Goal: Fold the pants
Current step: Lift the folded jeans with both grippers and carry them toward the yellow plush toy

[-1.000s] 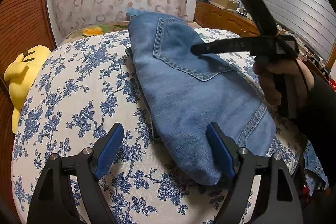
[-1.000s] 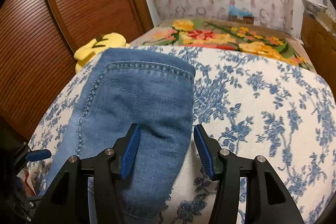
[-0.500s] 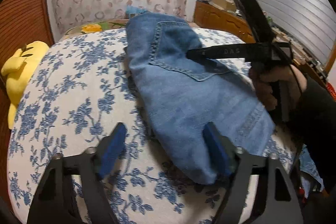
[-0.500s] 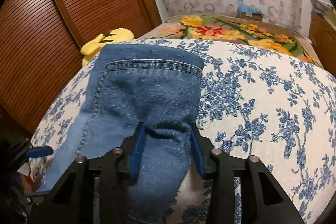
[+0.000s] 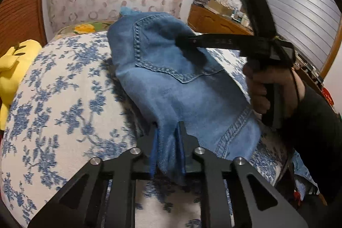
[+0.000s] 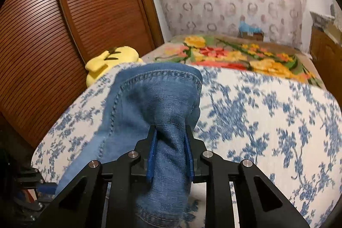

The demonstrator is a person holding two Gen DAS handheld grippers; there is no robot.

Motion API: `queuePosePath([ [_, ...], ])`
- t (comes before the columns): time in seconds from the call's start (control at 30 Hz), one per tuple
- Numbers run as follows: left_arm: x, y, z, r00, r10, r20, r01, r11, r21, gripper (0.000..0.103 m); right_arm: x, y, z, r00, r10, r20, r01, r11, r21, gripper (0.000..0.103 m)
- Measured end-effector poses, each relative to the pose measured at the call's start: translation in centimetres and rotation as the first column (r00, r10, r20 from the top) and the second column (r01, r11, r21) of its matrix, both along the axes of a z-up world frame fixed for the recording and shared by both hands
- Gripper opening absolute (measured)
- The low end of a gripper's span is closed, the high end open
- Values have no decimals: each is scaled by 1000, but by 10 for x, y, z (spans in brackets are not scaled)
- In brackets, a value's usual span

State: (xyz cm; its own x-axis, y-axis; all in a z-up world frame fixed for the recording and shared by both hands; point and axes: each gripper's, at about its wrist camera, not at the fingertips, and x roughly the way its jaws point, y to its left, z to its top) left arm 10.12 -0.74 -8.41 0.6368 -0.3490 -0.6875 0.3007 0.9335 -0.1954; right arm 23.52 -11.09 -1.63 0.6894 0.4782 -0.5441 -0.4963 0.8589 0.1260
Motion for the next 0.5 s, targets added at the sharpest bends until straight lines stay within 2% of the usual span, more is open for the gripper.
queuePosePath([
  [0.3,8,36,6,997,71,22,-71,997,-8,9,5,31,17,997,63,47,-63,998,-5,20],
  [0.5,22,69,11,992,121,30,-120,993,-15,8,30,67,22,992,115,47,-114,993,-27,19],
])
